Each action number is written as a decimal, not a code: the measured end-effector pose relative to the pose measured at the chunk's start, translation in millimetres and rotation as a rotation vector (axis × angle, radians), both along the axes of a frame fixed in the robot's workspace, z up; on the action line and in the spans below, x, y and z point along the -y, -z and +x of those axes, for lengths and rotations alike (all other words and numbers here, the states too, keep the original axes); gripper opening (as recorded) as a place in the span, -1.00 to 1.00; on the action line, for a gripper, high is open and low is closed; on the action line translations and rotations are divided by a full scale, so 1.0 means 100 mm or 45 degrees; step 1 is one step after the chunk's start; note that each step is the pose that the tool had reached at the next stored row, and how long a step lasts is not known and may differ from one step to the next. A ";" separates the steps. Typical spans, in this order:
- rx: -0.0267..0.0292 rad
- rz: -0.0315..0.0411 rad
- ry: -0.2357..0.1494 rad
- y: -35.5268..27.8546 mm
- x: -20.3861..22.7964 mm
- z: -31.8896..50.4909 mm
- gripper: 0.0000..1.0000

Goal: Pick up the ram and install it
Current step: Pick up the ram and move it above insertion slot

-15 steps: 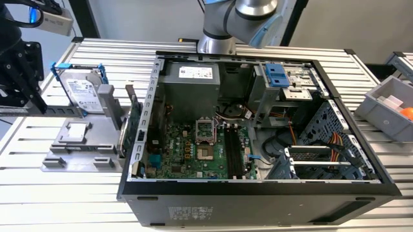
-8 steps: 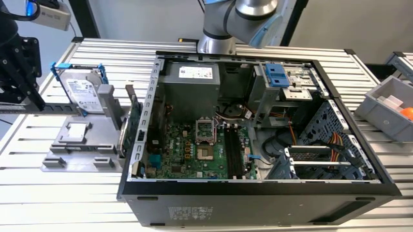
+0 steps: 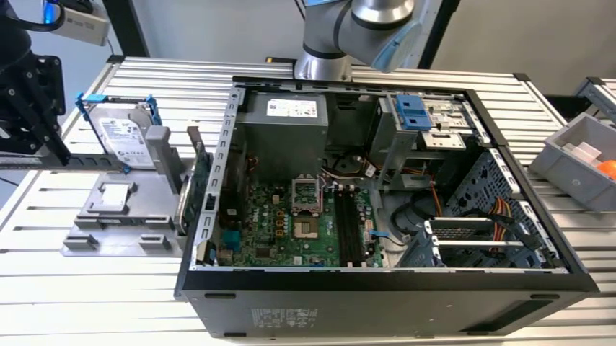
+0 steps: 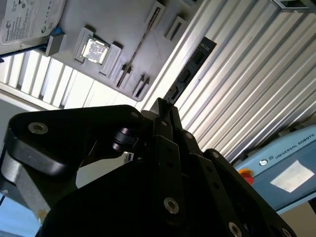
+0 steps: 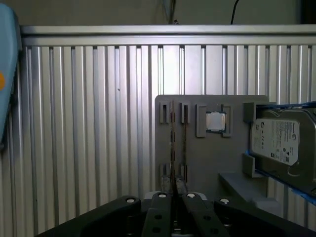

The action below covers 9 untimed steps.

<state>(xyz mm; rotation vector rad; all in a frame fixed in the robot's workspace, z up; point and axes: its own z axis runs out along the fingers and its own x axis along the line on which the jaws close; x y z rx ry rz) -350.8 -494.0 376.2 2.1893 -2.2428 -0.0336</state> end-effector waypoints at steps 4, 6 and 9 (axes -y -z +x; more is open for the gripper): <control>0.0000 0.0001 0.000 0.000 0.000 0.055 -1.00; 0.0000 0.0000 0.000 0.000 0.000 0.087 -1.00; 0.0000 0.0000 0.000 0.000 0.000 0.140 -1.00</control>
